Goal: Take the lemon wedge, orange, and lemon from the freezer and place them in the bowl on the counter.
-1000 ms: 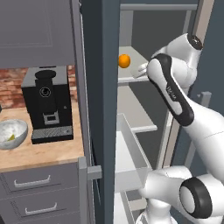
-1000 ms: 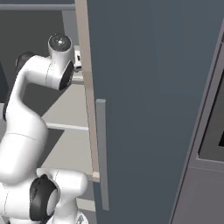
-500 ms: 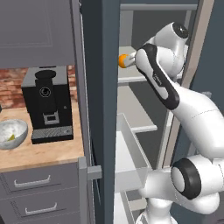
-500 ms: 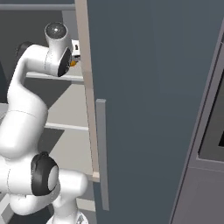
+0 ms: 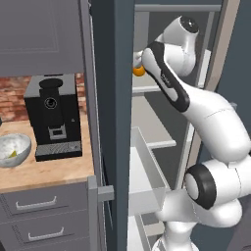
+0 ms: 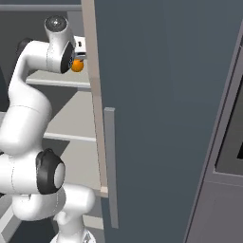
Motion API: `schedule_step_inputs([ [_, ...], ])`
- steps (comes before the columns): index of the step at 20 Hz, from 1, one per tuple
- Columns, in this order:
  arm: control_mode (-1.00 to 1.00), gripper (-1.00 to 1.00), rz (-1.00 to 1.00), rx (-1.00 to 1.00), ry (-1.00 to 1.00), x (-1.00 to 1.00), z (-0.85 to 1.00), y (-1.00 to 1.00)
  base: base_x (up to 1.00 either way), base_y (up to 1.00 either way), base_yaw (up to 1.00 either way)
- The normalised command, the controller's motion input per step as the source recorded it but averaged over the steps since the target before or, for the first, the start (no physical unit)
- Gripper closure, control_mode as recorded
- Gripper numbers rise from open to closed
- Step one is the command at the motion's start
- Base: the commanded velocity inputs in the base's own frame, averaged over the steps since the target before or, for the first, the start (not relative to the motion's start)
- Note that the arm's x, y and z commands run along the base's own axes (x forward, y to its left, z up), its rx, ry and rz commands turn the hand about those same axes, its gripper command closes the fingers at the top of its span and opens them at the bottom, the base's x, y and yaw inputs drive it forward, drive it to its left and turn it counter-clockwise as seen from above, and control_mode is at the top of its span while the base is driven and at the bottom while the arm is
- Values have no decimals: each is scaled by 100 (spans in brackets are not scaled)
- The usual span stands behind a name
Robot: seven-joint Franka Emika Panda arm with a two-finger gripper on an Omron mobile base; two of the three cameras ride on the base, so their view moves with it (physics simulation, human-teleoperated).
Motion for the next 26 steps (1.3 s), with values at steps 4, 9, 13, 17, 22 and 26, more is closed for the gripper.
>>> schedule_step_inputs([
  [4,-100,-100,0,0,0,26,-14,0,0,0,0],
  [9,-100,-100,0,0,0,19,-8,0,0,0,0],
  [13,-100,-100,0,0,0,18,-11,0,0,0,0],
  [17,-100,-100,0,0,0,18,-13,0,0,0,0],
  [22,-100,-100,0,0,0,26,-13,0,0,0,0],
  [26,-100,-100,0,0,0,28,-8,6,0,0,0],
])
